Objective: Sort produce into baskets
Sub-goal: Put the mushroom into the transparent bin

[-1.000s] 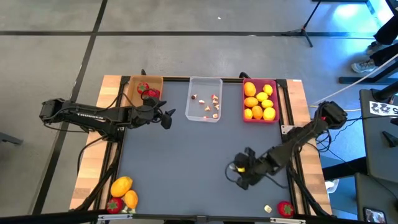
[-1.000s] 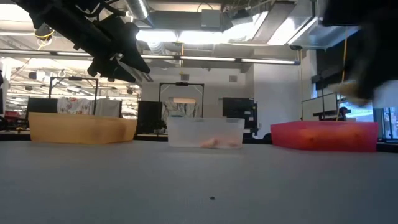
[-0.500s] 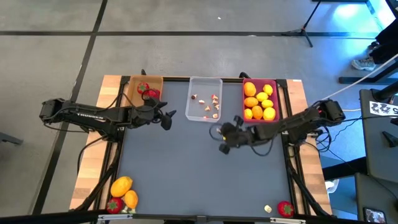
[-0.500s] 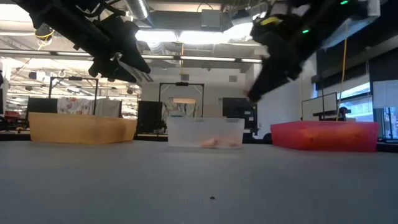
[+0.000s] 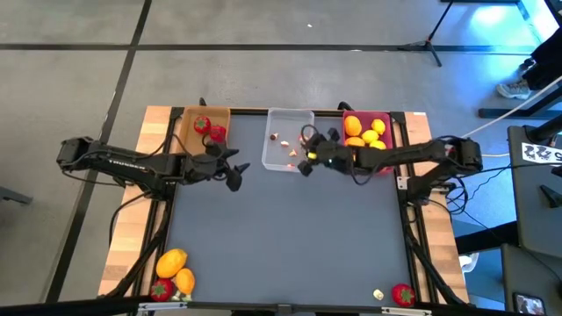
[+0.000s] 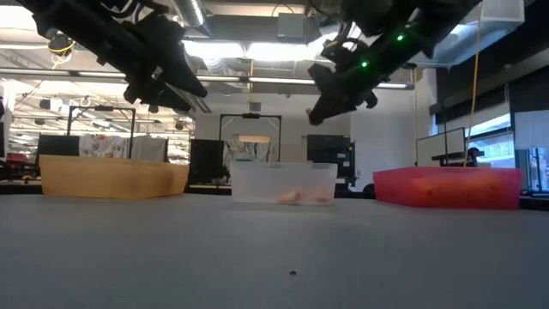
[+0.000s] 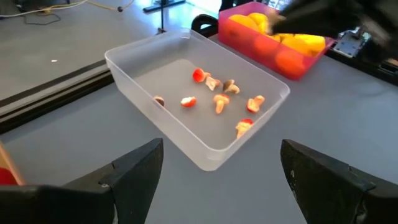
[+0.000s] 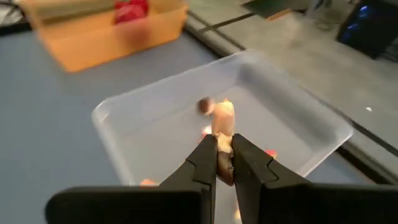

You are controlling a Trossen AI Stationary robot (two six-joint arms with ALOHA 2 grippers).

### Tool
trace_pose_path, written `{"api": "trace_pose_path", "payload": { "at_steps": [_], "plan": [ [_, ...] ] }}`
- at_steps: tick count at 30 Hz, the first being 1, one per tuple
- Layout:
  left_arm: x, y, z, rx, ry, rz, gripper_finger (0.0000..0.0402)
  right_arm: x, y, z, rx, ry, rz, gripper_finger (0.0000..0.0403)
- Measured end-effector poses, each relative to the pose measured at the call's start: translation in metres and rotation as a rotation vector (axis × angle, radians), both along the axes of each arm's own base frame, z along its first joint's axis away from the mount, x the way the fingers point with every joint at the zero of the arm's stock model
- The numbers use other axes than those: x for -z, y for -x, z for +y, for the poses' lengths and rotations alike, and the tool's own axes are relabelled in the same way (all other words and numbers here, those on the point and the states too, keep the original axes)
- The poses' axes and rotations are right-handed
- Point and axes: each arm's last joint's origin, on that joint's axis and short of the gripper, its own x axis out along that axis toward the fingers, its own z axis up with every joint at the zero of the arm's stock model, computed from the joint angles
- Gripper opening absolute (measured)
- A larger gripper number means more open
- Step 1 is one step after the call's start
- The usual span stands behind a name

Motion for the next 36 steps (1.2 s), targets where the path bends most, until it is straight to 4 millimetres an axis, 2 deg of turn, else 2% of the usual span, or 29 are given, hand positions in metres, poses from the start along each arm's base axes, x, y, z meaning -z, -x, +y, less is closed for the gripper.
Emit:
{"api": "trace_pose_path", "payload": {
  "at_steps": [5, 13, 18, 22, 28, 36],
  "plan": [
    [0.000, 0.000, -0.003, 0.015, 0.000, 0.000, 0.0318, 0.001, 0.002, -0.020, 0.035, -0.041, -0.031, 0.0049],
    [0.000, 0.000, -0.003, 0.016, 0.000, 0.000, 0.0318, 0.002, 0.004, -0.022, -0.026, -0.127, -0.028, 0.0177],
    [0.000, 0.000, -0.003, 0.015, 0.000, 0.000, 0.0318, -0.008, 0.014, -0.015, -0.121, -0.181, 0.000, 0.0218],
    [0.000, 0.000, -0.003, 0.015, 0.000, 0.000, 0.0318, -0.018, 0.026, 0.002, -0.223, -0.268, 0.027, 0.0221],
    [0.000, 0.000, -0.003, 0.015, 0.000, 0.000, 0.0318, -0.025, 0.041, 0.046, -0.459, -0.447, 0.103, 0.0209],
    [0.000, 0.000, -0.003, 0.014, -0.001, 0.000, 0.0318, -0.014, 0.060, 0.109, -0.537, -0.714, 0.286, 0.0204]
  ]
}}
